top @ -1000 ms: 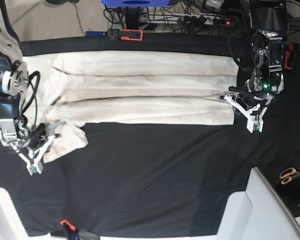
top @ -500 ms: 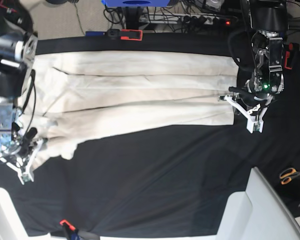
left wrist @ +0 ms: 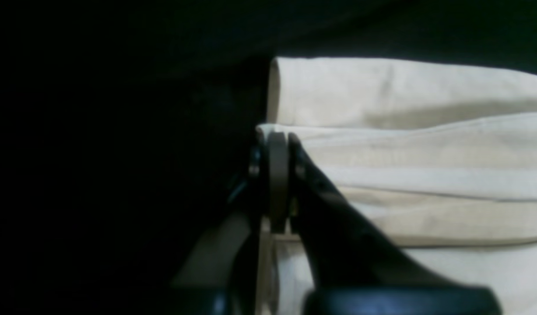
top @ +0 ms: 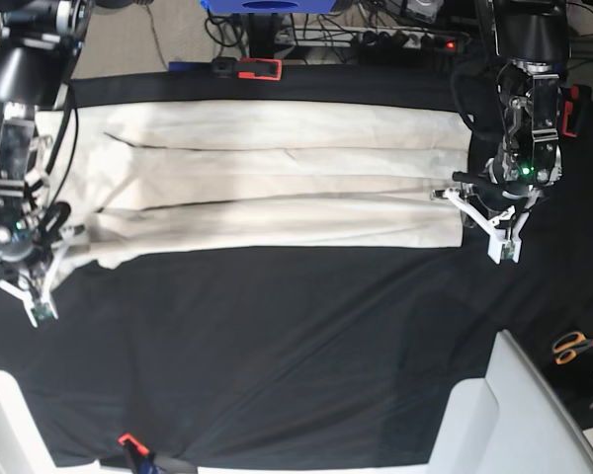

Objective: Fold the T-shirt properly
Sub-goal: 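Tuck the loose sleeve flap under with the right gripper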

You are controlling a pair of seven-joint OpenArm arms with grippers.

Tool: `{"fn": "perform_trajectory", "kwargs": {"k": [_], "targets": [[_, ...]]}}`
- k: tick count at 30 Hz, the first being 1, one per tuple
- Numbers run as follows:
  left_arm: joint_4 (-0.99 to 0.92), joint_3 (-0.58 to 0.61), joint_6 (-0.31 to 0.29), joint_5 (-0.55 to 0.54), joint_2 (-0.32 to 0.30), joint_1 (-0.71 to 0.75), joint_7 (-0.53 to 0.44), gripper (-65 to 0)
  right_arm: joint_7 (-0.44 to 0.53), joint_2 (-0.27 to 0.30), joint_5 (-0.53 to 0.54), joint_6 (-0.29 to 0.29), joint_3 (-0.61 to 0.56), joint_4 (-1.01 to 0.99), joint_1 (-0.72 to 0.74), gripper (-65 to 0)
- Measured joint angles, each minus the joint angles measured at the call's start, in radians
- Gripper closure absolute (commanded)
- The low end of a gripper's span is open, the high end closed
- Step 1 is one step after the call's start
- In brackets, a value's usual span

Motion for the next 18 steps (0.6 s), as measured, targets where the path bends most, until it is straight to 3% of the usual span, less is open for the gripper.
{"fn": "perform_trajectory", "kwargs": {"k": [9,18], "targets": [[0.053,0.000,0.001,0.001,-0.001,0.002,0.002,0.0,-0.170,-0.060,-0.005,-0.005,0.001,0.268,-0.175,0.0],[0.052,0.000,0.000,0.000,-0.002,0.010,0.002,0.0,-0.187,-0.116,-0.002,-0.008,0.001,0.355,-0.303,0.0]]}}
